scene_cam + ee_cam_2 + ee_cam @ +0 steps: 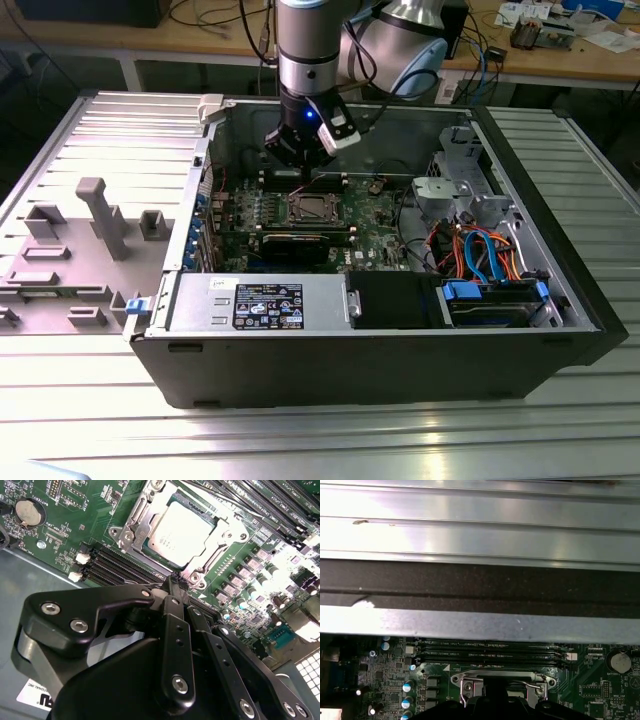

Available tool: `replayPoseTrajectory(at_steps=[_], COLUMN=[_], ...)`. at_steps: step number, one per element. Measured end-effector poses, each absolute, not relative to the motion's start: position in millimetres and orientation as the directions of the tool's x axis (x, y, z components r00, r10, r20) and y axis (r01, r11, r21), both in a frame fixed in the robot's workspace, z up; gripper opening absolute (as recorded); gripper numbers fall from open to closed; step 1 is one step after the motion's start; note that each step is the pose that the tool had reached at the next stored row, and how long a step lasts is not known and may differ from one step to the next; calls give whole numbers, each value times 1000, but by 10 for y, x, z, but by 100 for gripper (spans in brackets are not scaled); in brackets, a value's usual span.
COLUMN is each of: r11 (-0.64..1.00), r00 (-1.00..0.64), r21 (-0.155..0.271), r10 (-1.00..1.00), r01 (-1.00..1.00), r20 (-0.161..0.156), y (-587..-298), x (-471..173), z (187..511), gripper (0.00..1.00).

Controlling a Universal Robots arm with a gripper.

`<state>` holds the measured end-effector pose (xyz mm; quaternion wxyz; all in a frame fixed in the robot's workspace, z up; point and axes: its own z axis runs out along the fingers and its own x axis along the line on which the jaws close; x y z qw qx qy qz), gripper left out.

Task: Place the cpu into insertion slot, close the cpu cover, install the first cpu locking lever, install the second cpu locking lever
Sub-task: 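Install the first cpu locking lever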

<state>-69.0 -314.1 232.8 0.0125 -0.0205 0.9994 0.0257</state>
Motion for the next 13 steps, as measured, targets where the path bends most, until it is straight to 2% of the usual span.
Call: replayPoseTrajectory(at_steps=[3,5,13], r11=[998,997,997], r00=[-999,-999,-999], r21=[51,66,66], r10=[-40,-38,-38], r01=[-41,-40,-40], r20=[-26,-27,-27], y=[-3141,-3123,-3108], x=[-690,-660,-649], z=[2327,2303,2303], gripper=[11,11,11])
